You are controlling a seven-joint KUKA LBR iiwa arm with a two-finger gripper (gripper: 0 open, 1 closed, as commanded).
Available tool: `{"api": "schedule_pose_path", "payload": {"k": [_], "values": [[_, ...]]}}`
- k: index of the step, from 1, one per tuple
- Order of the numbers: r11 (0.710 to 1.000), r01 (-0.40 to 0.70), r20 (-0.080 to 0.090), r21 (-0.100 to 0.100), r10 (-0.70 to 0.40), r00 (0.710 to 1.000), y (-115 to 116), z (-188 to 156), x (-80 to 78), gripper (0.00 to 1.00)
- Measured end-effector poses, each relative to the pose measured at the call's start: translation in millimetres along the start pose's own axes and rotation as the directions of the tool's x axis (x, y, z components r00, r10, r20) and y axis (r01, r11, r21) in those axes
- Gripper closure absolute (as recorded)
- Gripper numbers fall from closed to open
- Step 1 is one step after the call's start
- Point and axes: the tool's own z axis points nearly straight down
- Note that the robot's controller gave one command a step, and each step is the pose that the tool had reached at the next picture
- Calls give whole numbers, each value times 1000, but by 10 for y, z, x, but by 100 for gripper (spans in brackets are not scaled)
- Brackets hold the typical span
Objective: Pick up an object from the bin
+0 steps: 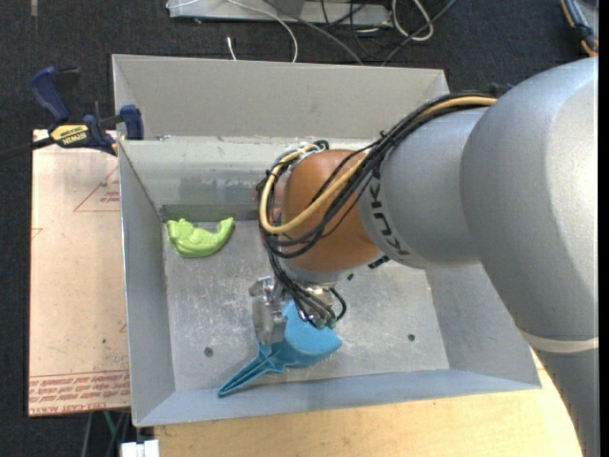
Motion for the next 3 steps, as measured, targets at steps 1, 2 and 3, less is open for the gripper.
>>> {"api": "schedule_pose_path", "payload": {"k": [1, 2, 3], "values": [[996, 89, 11, 2, -89, 996, -723, 60, -773, 100], [999, 39, -54, 3, -38, 998, -390, 213, -1115, 100], [999, 53, -3, -1, -53, 999, -1236, -481, -1023, 100]]}}
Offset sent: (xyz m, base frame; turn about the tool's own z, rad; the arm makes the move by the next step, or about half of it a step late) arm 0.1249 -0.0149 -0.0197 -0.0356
